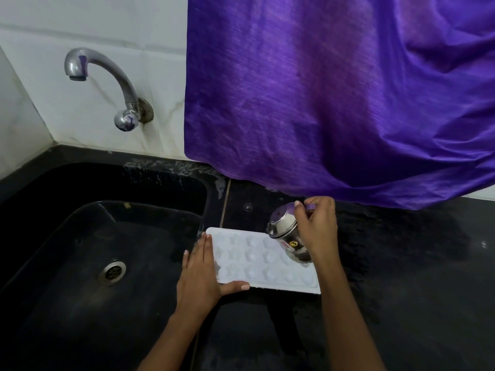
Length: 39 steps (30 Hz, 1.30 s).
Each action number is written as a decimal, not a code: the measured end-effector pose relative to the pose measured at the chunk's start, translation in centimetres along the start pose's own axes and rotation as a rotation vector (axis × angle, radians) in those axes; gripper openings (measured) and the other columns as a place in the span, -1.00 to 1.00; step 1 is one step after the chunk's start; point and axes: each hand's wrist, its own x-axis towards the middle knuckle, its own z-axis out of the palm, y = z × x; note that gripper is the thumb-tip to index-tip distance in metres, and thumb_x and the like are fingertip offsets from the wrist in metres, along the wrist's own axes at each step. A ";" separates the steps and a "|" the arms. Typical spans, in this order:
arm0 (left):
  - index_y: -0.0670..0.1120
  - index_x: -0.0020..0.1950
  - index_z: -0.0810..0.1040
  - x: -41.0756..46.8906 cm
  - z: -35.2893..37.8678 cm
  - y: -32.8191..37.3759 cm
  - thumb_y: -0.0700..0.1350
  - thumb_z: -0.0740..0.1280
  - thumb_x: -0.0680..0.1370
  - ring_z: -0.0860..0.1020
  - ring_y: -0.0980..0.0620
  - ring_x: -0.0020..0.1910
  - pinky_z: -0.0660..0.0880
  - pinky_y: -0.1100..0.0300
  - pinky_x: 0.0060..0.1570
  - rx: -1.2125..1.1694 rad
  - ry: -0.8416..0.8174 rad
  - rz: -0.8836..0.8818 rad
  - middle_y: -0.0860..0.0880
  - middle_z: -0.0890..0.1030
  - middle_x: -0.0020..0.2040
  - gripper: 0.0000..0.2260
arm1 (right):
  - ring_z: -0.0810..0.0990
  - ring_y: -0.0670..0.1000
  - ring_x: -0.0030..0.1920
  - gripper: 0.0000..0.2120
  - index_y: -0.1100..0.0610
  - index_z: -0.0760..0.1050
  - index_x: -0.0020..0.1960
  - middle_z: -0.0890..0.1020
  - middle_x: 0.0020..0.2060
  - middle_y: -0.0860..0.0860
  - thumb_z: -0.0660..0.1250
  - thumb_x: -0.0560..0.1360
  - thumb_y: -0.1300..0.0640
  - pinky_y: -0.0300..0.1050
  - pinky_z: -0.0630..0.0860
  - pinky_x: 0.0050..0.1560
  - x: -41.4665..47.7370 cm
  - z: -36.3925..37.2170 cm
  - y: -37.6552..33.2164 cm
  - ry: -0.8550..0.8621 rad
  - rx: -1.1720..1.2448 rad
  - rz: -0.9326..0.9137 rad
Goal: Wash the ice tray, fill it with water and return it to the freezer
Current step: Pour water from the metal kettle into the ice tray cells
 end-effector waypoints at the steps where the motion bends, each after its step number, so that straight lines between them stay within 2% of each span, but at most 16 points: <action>1: -0.15 0.53 -0.05 0.0 0.0 0.0 0.69 -0.11 -0.08 0.04 0.06 0.51 -0.22 0.14 0.41 0.007 0.000 0.003 -0.04 0.02 0.55 0.37 | 0.38 -0.07 -0.20 -0.85 0.18 0.33 -0.13 0.37 -0.07 0.05 0.27 0.52 0.15 -0.14 0.34 -0.08 0.0 0.1 -0.1 -0.009 -0.004 -0.005; 6: -0.15 0.53 -0.03 0.0 0.2 -0.2 0.69 -0.11 -0.06 0.05 0.05 0.51 -0.24 0.12 0.40 0.029 0.000 0.010 -0.05 0.04 0.54 0.35 | 0.41 -0.06 -0.21 -0.84 0.16 0.32 -0.14 0.34 -0.10 0.00 0.28 0.51 0.13 0.04 0.45 0.04 -0.2 0.8 -0.4 -0.033 -0.033 -0.042; 10: -0.16 0.53 -0.03 0.0 0.3 -0.2 0.69 -0.11 -0.05 0.05 0.04 0.51 -0.23 0.12 0.40 0.028 0.002 0.006 -0.06 0.04 0.54 0.35 | 0.45 0.00 -0.16 -0.84 0.15 0.33 -0.13 0.34 -0.10 -0.02 0.29 0.51 0.11 0.19 0.45 0.12 0.0 1.1 -0.3 -0.045 -0.052 -0.049; 33: -0.16 0.53 -0.03 0.0 0.1 0.0 0.69 -0.12 -0.07 0.05 0.03 0.52 -0.26 0.13 0.39 0.026 -0.003 0.006 -0.07 0.04 0.54 0.36 | 0.47 0.02 -0.19 -0.82 0.15 0.31 -0.14 0.35 -0.10 -0.02 0.28 0.51 0.10 0.23 0.42 0.15 0.6 0.8 -1.2 -0.044 -0.077 -0.111; 39: -0.15 0.53 -0.08 0.0 0.0 -0.1 0.69 -0.14 -0.07 0.01 0.04 0.52 -0.26 0.13 0.39 0.046 -0.022 0.001 -0.06 -0.01 0.55 0.36 | 0.41 -0.06 -0.24 -0.83 0.14 0.31 -0.15 0.35 -0.09 0.00 0.28 0.51 0.11 0.19 0.44 0.13 0.6 1.0 -0.8 -0.049 -0.038 -0.035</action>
